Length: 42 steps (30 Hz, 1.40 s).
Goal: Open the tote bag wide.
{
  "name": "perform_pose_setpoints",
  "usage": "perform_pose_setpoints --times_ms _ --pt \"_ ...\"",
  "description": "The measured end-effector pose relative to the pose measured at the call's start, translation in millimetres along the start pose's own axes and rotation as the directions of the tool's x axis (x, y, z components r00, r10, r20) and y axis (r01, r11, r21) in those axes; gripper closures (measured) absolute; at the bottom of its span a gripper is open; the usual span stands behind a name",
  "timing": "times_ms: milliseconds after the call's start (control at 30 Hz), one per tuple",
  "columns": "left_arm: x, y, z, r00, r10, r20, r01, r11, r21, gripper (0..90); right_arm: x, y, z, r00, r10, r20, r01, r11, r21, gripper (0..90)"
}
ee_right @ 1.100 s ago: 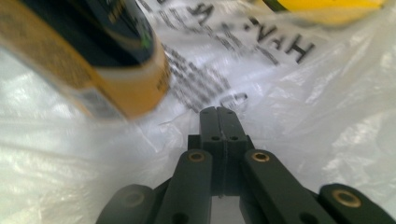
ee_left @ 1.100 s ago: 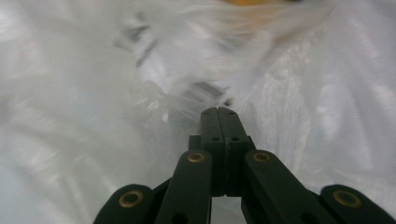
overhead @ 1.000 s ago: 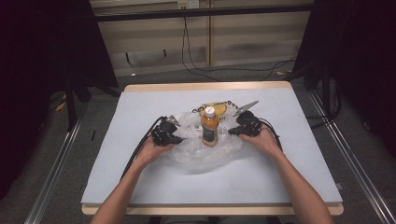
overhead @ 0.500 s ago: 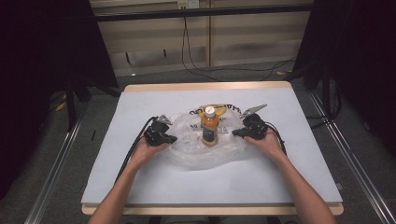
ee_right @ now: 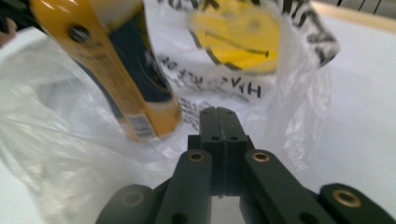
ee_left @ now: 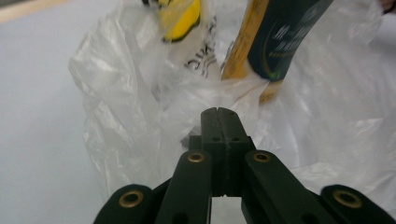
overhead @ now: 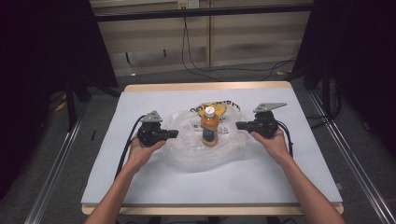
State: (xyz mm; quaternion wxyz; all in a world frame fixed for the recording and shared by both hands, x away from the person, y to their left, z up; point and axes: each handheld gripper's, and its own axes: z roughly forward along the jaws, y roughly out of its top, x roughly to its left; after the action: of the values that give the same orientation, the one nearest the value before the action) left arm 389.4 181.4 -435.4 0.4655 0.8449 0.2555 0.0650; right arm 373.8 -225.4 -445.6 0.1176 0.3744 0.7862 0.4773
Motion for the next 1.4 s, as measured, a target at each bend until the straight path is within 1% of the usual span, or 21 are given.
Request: perform_pose_setpoints --times_ms 133,200,233,300,333,400,500,567,633,667,733,800,833,867,933,1000,1033,1067,1200,1333,1400 --pt "-7.5 -3.4 -11.9 0.9998 0.017 -0.004 -0.017 0.998 -0.061 90.0 6.2 -3.8 -14.7 0.9999 -0.003 0.01 0.004 0.998 -0.07 86.6" --pt "-10.4 -6.7 -15.1 0.9999 0.002 -0.01 -0.003 0.9966 -0.083 81.9 9.2 -6.4 -21.4 0.9997 0.021 0.013 -0.02 0.994 -0.104 74.2" --pt "-12.7 -8.3 -17.0 0.9999 0.008 -0.012 -0.009 0.9957 -0.092 78.2 11.0 -7.6 -24.9 0.9998 0.017 0.01 -0.016 0.994 -0.112 73.0" --pt "-17.4 -10.5 -21.2 0.9992 0.031 -0.025 -0.033 0.9938 -0.106 76.2 17.4 -9.1 -31.3 0.9998 0.008 0.02 -0.006 0.99 -0.141 58.7" --pt "-19.6 -11.1 -23.7 0.9989 0.032 -0.035 -0.035 0.9932 -0.111 69.4 20.1 -9.6 -34.4 0.9996 0.008 0.025 -0.004 0.989 -0.149 50.8" --pt "-23.9 -12.7 -28.0 0.9984 0.025 -0.051 -0.032 0.9899 -0.138 56.1 25.8 -11.2 -41.1 0.9995 -0.002 0.031 0.007 0.986 -0.167 44.3" --pt "-29.1 -15.1 -33.9 0.9959 0.037 -0.082 -0.049 0.9866 -0.156 41.4 31.6 -15.2 -49.3 0.999 0.0 0.045 0.009 0.984 -0.181 29.0" --pt "-30.9 -18.1 -37.6 0.9963 0.029 -0.081 -0.043 0.9848 -0.168 33.8 34.5 -18.7 -54.0 0.9982 -0.002 0.06 0.013 0.982 -0.191 19.9" --pt "-34.2 -21.5 -39.4 0.9943 0.012 -0.106 -0.031 0.9824 -0.184 25.1 37.4 -22.3 -58.7 0.9964 0.01 0.084 0.007 0.979 -0.206 12.3" --pt "-33.9 -23.7 -40.8 0.9943 0.022 -0.104 -0.042 0.9814 -0.188 20.9 39.2 -24.0 -60.6 0.9949 0.013 0.1 0.009 0.977 -0.211 7.9" --pt "-34.9 -28.1 -43.3 0.9947 0.01 -0.102 -0.031 0.9781 -0.206 15.7 42.0 -27.7 -64.8 0.9923 0.014 0.123 0.014 0.974 -0.225 5.5" --pt "-36.3 -32.8 -46.2 0.9924 0.016 -0.122 -0.044 0.9721 -0.23 12.8 45.1 -31.9 -69.5 0.99 0.017 0.14 0.019 0.968 -0.25 2.6" --pt "-37.3 -34.5 -48.4 0.9915 0.012 -0.13 -0.042 0.9722 -0.23 11.0 46.8 -33.7 -72.5 0.9887 0.02 0.149 0.019 0.966 -0.258 2.0" --pt "-39.7 -36.5 -50.3 0.9876 0.004 -0.157 -0.041 0.9705 -0.237 10.6 48.3 -35.5 -75.2 0.9885 0.023 0.149 0.019 0.962 -0.273 2.0" --pt "-40.4 -39.9 -53.7 0.9893 0.009 -0.145 -0.044 0.9691 -0.242 9.3 50.6 -39.3 -80.8 0.9883 0.034 0.149 0.011 0.956 -0.292 1.9" --pt "-42.7 -43.7 -58.0 0.9877 0.002 -0.156 -0.041 0.9686 -0.245 9.4 51.8 -43.9 -85.5 0.9866 0.036 0.159 0.012 0.956 -0.292 1.8" --pt "-44.9 -45.7 -59.3 0.9886 -0.014 -0.15 -0.026 0.9643 -0.264 8.9 52.4 -46.3 -87.7 0.9864 0.034 0.161 0.014 0.958 -0.288 1.8" --pt "-45.5 -47.8 -62.1 0.9889 -0.005 -0.148 -0.033 0.9665 -0.255 9.0 53.0 -48.7 -89.4 0.9856 0.041 0.164 0.008 0.957 -0.29 1.8" --pt "-51.2 -55.7 -67.8 0.99 -0.034 -0.137 -0.007 0.957 -0.29 6.5 54.6 -57.3 -95.8 0.9847 0.057 0.164 -0.008 0.959 -0.284 1.8" --pt "-56.9 -65.5 -74.3 0.9879 -0.026 -0.153 -0.02 0.9572 -0.289 3.6 57.9 -64.7 -104.4 0.9821 0.069 0.175 -0.016 0.957 -0.29 1.8" --pt "-61.0 -72.8 -74.5 0.9851 -0.015 -0.171 -0.03 0.9657 -0.258 3.6 59.0 -68.9 -108.6 0.9804 0.079 0.18 -0.024 0.957 -0.288 1.8"
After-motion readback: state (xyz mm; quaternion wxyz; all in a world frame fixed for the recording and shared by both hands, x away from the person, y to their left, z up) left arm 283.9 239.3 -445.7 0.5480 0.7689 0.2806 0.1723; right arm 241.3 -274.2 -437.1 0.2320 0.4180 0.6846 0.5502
